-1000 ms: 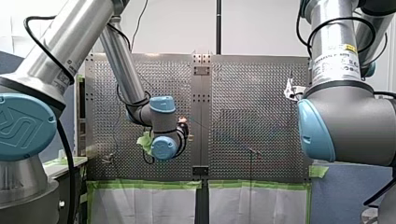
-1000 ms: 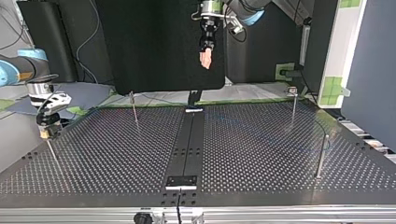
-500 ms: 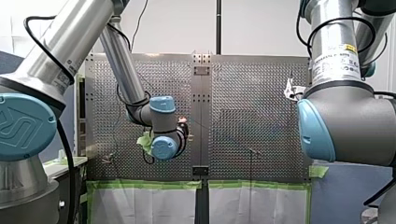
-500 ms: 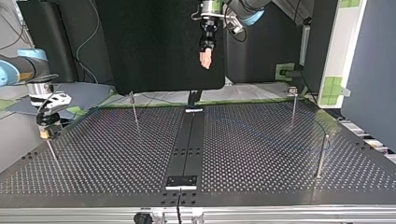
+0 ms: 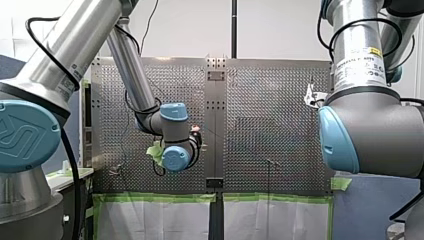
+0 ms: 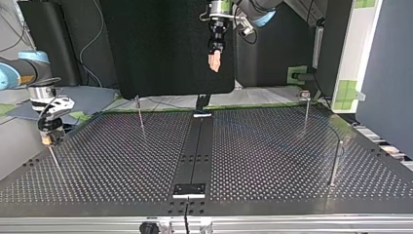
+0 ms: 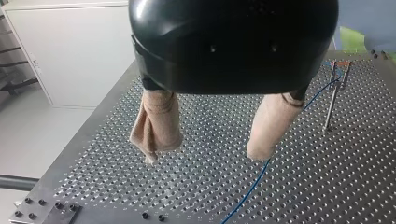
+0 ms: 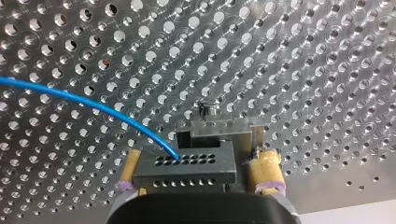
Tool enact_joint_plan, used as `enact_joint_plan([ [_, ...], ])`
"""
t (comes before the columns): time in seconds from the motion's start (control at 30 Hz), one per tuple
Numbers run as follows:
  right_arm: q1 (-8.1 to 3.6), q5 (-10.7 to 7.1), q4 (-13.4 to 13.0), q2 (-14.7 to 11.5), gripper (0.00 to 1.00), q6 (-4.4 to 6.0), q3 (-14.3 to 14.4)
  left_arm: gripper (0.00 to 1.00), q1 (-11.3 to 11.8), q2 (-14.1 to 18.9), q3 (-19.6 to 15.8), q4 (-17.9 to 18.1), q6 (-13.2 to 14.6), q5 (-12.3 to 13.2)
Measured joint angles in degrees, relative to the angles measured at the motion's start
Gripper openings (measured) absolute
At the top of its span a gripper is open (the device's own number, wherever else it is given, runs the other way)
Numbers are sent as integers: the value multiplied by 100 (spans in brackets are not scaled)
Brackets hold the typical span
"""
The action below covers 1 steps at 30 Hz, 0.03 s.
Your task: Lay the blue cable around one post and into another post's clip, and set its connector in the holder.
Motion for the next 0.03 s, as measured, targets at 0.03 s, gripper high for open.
enact_joint_plan([
  [0.03, 0, 0, 0, 0, 100, 0, 0, 100, 0, 0, 0, 0, 0, 0],
])
